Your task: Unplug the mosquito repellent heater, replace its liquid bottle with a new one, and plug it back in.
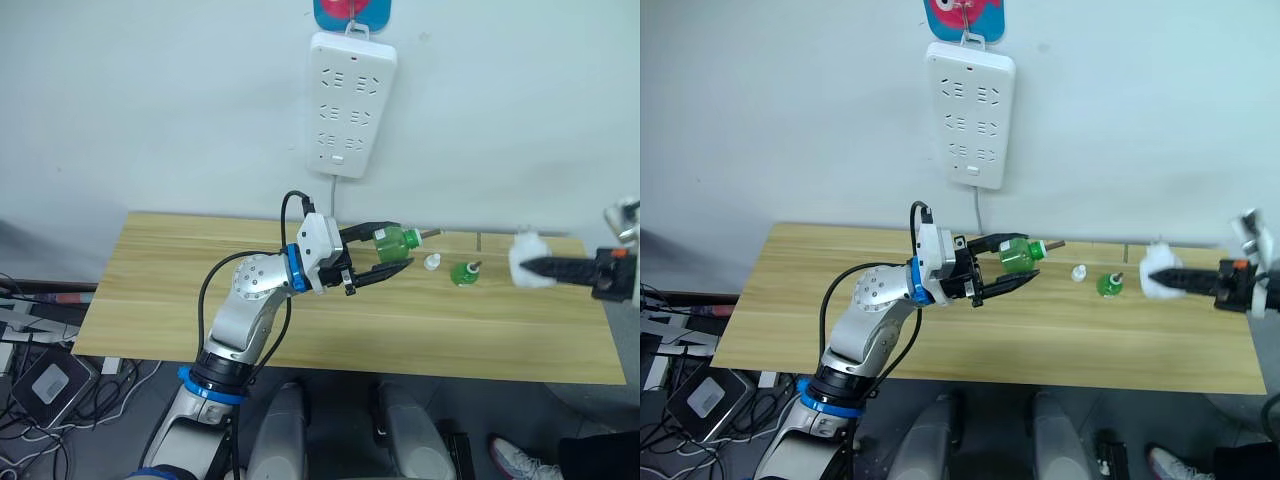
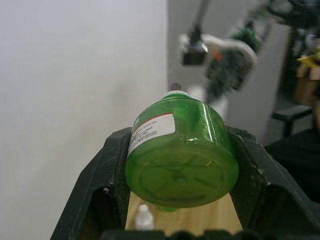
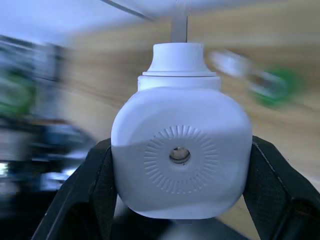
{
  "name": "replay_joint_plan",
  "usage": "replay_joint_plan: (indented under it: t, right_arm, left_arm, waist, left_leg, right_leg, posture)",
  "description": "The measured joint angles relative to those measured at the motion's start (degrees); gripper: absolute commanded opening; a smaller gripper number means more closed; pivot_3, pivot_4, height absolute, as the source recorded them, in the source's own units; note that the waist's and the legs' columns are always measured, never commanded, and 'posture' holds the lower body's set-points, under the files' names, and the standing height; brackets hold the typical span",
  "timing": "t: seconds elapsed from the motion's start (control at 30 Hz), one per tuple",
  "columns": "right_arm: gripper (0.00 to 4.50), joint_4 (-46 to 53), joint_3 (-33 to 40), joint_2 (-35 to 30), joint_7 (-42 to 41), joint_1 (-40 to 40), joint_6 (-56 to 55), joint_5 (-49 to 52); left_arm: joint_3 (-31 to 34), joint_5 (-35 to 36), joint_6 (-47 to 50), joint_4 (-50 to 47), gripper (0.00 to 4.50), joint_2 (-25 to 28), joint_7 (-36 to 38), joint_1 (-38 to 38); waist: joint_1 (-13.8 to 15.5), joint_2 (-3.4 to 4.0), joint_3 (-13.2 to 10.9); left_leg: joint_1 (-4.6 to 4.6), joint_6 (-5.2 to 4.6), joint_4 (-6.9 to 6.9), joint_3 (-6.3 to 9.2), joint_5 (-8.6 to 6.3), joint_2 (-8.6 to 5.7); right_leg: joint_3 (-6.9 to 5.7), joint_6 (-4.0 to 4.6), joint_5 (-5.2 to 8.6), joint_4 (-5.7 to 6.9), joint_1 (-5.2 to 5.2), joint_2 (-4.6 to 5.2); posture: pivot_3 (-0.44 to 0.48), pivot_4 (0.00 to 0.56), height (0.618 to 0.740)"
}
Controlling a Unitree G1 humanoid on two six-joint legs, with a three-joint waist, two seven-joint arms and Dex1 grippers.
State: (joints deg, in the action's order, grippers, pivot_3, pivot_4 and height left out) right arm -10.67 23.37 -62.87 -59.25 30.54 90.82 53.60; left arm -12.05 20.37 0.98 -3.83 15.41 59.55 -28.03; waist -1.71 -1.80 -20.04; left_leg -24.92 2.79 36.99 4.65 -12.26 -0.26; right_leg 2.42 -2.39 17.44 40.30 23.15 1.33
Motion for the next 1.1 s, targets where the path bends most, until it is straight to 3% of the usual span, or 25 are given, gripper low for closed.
replay_joint_plan:
  t: [0.3,0.47,1.1]
  right_arm:
    - [2.97,-2.90,-0.98,1.25,20.46,0.98,1.18,34.01]
    - [2.97,-0.07,-6.61,-2.09,31.58,-1.97,-4.10,54.14]
    - [2.97,4.27,-9.06,-0.79,34.44,-1.68,-9.51,57.42]
  left_arm:
    - [1.06,2.10,-1.93,5.49,2.30,-0.20,5.42,-5.55]
    - [1.13,2.15,-2.73,7.70,2.30,-1.73,6.30,-6.87]
    - [0.51,2.18,-2.59,7.71,2.30,-5.07,6.70,-8.42]
  waist:
    - [0.01,-0.01,-0.01]
    - [-0.10,-0.02,-0.02]
    - [-0.16,-0.02,-0.02]
  left_leg:
    - [-0.24,-0.12,0.02,-0.03,-0.07,-0.10]
    - [-0.27,-0.13,0.03,-0.01,-0.07,-0.08]
    - [-0.26,-0.13,0.05,0.01,-0.07,-0.06]
  right_leg:
    - [-0.02,-0.13,-0.07,-0.31,0.03,0.09]
    - [-0.04,-0.13,-0.08,-0.31,0.03,0.08]
    - [-0.03,-0.17,-0.10,-0.32,0.04,0.06]
  posture:
    - [-0.025,0.340,0.740]
    - [-0.025,0.340,0.740]
    - [-0.033,0.330,0.740]
